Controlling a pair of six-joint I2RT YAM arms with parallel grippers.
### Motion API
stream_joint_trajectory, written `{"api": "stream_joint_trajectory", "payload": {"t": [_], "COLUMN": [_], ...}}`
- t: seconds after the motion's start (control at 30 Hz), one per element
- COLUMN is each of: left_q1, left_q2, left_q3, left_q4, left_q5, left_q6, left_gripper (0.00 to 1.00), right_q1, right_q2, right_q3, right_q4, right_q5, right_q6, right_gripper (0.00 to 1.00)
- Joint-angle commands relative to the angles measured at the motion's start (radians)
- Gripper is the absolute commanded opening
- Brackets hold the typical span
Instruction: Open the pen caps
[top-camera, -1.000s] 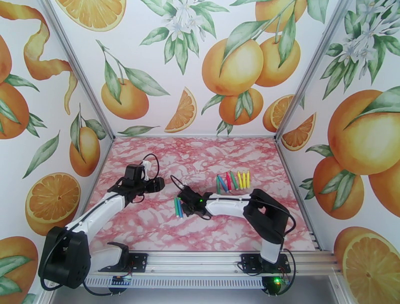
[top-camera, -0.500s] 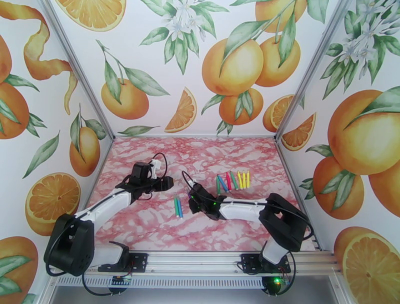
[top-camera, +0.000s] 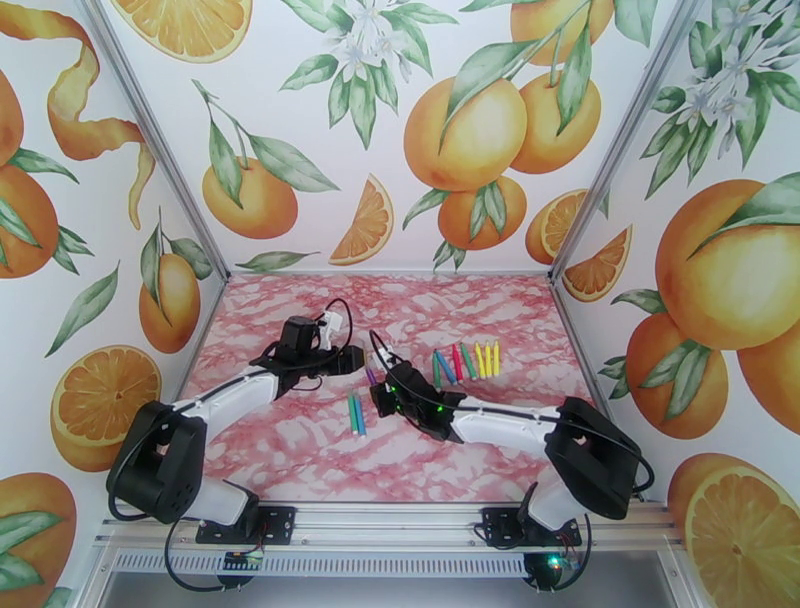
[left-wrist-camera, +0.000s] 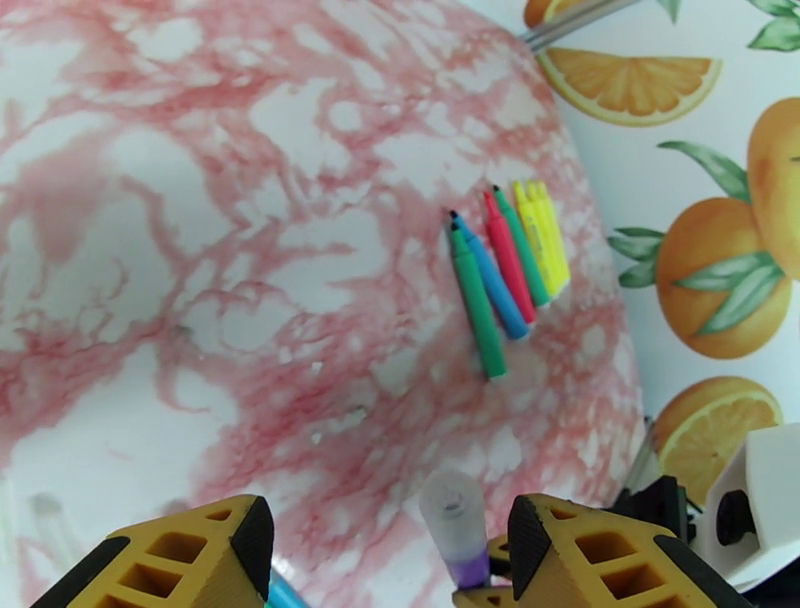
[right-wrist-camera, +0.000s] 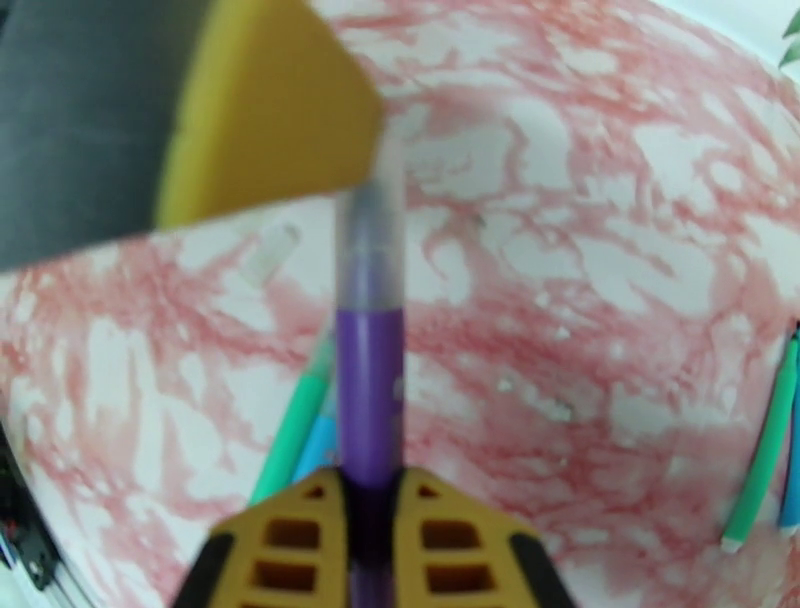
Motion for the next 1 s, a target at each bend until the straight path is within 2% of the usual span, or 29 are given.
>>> {"api": "stream_joint_trajectory", "payload": {"t": [0.0,0.27,0.7,0.9,0.97], "left_q1": [-0.009,-0.023,-0.031,-0.031,-0.032], "left_q2": [0.016,0.046,0.048,0.046,0.043], "left_q3": [0.040,0.055,0.057,0.056,0.057], "left_q4": [0.052,0.086,0.097,0.101,0.103], "left_q5": [0.041,0.100,0.116,0.131,0.134], "left_q6": [-0.012,-0.030,-0.037,-0.045,-0.049], "left_gripper": [0.64,0.48,0.29,0.13,0.08], "right_q1": [-0.002,-0.002,-0.003,-0.003,-0.003], "right_q2": [-0.027,-0.036,-0.035,-0.041,-0.041], "right_q3": [-0.005,-0.007,0.008,0.004,0.005], "right_q4": [0.048,0.067,0.065,0.075,0.073], "right_q5": [-0.025,0.003,0.024,0.028,0.030], "right_q6": [-0.029,-0.040,-0.046,-0.043,-0.042], "right_gripper": [0.07,0.07,0.07,0.08,0.13]}}
